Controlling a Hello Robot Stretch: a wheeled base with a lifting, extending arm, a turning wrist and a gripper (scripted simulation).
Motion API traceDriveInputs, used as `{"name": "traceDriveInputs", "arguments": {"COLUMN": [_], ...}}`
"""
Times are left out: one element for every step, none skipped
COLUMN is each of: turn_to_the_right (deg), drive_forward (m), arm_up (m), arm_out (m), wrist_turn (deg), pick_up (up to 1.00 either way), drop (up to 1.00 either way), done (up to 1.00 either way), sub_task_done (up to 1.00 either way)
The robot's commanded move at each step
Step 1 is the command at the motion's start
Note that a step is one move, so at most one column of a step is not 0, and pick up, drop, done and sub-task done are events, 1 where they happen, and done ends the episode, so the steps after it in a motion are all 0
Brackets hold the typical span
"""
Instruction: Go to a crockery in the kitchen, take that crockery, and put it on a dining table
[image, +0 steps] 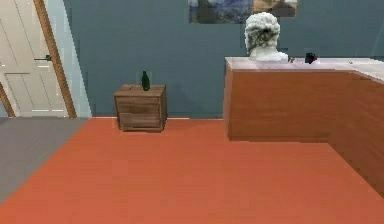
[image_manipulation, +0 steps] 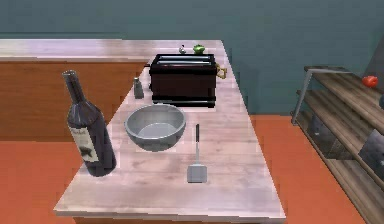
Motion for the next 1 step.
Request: {"name": "traceDriveInputs", "arguments": {"turn_to_the_right": [0.0], "drive_forward": [0.0], "arm_up": [0.5], "arm_out": [0.0], "wrist_turn": [0.0], "pick_up": [0.0], "drop": [0.0], "done": [0.0], "sub_task_done": [0.0]}}
